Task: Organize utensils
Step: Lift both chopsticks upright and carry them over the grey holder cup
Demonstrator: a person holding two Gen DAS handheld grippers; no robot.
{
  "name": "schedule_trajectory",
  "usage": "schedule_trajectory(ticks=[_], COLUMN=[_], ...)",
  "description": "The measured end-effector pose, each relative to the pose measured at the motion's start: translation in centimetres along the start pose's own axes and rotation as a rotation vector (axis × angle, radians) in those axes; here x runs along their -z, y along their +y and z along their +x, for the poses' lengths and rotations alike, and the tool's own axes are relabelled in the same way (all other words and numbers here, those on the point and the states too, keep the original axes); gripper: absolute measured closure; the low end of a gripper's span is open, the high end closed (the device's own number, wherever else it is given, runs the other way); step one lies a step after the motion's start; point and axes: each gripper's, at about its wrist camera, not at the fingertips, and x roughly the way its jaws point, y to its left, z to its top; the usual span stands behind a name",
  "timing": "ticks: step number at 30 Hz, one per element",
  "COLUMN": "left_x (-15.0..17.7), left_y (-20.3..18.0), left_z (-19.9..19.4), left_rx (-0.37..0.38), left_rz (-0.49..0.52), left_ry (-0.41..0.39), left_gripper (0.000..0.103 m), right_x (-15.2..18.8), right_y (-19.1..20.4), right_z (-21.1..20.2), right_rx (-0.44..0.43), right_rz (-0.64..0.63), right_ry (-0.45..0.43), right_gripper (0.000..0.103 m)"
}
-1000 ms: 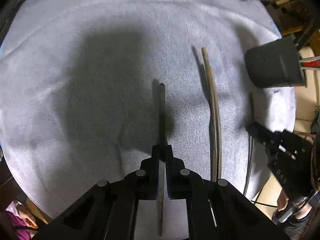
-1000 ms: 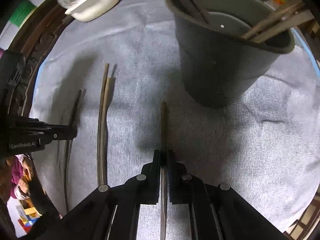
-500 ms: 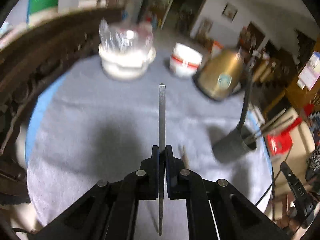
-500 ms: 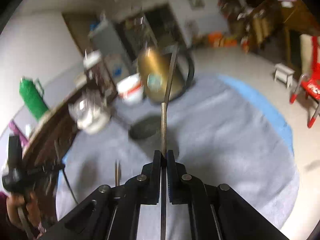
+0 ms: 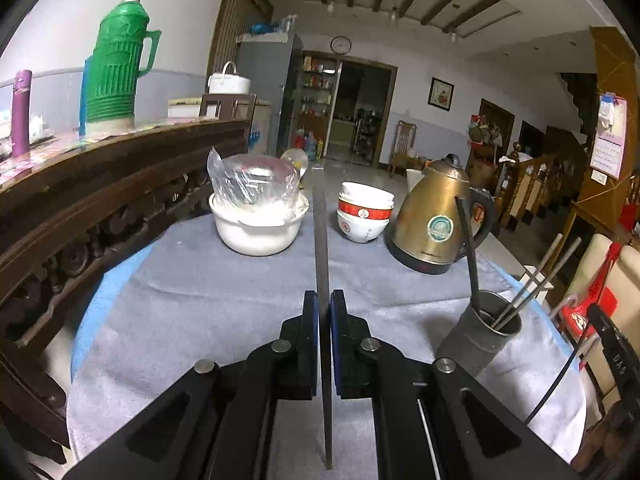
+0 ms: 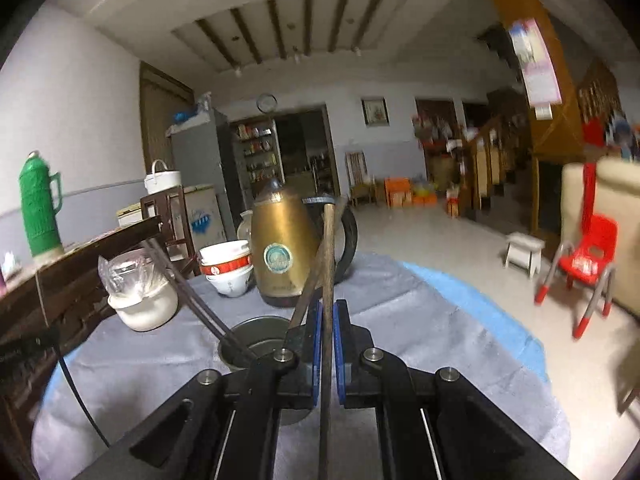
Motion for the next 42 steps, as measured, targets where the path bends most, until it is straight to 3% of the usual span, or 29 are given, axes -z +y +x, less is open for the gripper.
schedule_trajectory(ticks=[11, 20, 27, 42], left_x=[1.5, 1.5, 1.2, 1.2], left_y=[1.8, 1.0, 1.2, 2.8], left_z=[-4.7, -5.8, -7.9, -8.9], left_rx=[0.052, 0.047, 0.102, 0.157], left_rz=[-0.029, -0.061, -0.137, -0.217], left_ry=[-0.001, -0.031, -0.071, -0.072], left_gripper=[0.096, 0.096, 0.096, 0.096], right_x=[0.8, 0.6, -1.1, -1.2], right_y=[-1.5, -1.7, -0.3, 2.5], right_z=[-6.3, -6.7, -7.7, -7.6], right_rx=[-0.044, -0.066, -0.089, -0.128], right_rz=[-0.012, 0.002, -0.04, -0.067], right_ry=[0.014, 0.029, 0.006, 0.068], right_gripper=[0.097, 0.097, 0.097, 0.097])
